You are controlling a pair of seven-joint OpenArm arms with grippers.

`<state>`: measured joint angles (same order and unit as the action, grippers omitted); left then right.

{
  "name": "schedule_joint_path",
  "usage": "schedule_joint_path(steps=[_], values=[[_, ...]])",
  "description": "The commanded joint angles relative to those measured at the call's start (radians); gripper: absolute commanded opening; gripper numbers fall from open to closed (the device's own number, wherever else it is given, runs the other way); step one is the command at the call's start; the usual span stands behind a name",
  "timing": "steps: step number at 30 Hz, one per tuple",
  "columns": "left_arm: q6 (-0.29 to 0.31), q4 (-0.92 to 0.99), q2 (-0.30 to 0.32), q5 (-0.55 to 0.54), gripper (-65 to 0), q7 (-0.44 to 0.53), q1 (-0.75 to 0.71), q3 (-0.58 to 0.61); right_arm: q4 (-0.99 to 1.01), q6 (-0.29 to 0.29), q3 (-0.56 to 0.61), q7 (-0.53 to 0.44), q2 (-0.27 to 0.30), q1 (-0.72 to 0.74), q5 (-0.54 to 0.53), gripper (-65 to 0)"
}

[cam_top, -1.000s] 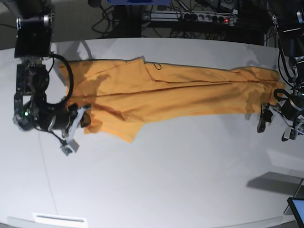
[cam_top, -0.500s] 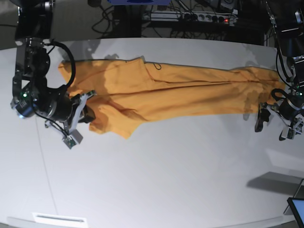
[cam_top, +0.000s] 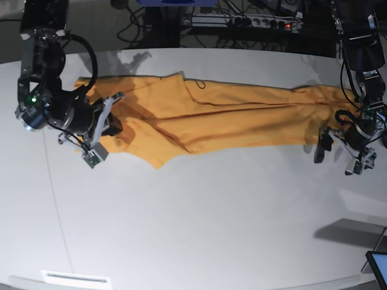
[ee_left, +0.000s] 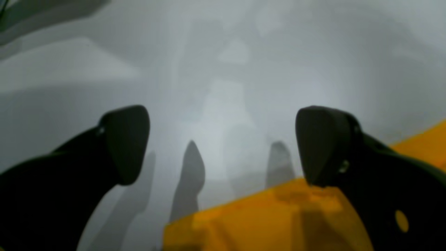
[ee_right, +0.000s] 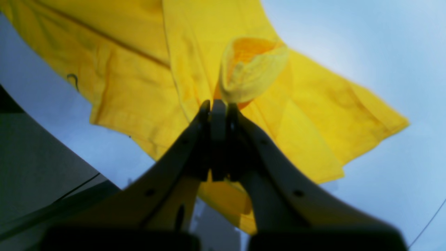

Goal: Fold the T-shirt properly
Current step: 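Lift the pinched end with the right gripper and fold it inward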

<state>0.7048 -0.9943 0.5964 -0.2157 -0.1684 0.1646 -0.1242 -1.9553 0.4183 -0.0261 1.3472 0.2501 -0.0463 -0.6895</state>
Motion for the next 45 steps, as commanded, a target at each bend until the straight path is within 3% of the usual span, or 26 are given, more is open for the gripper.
schedule_joint_path(steps=[1,6,13,28,30,33,42,45], values=[[-0.007,-0.013,0.026,-0.023,0.0,0.020,0.019,-0.009,-0.020,0.000,-0.005,-0.021,0.007,0.007,-0.014,-65.0],[-0.007,-0.013,0.026,-0.021,0.0,0.020,0.019,-0.007,-0.031,0.000,-0.005,-0.030,0.005,-0.019,-0.028,-65.0],[-0.007,-0.013,0.026,-0.021,0.0,0.020,0.019,-0.007,-0.028,-0.006,-0.091,-0.050,0.007,-0.091,-0.192,-65.0],[-0.007,-0.013,0.012,-0.021,0.0,0.020,0.045,-0.007,0.113,-0.006,-0.116,-0.056,-0.036,-0.162,-0.197,-64.3],[-0.007,-0.013,0.012,-0.021,0.0,0.020,0.045,-0.007,0.127,-0.008,-0.117,-0.056,-0.036,-0.160,-0.197,-57.9],[-0.007,-0.011,0.013,-0.021,0.0,0.020,0.045,-0.007,0.136,-0.012,-0.125,-0.056,-0.036,-0.162,-0.197,-42.2],[-0.007,0.016,0.015,-0.021,0.0,0.020,0.048,-0.007,0.135,-0.112,-0.180,-0.053,-0.044,-0.169,-0.198,-3.8],[-0.007,0.016,0.013,-0.021,0.0,0.020,0.048,-0.007,0.135,-0.118,-0.228,-0.051,-0.044,-0.169,-0.198,0.0]])
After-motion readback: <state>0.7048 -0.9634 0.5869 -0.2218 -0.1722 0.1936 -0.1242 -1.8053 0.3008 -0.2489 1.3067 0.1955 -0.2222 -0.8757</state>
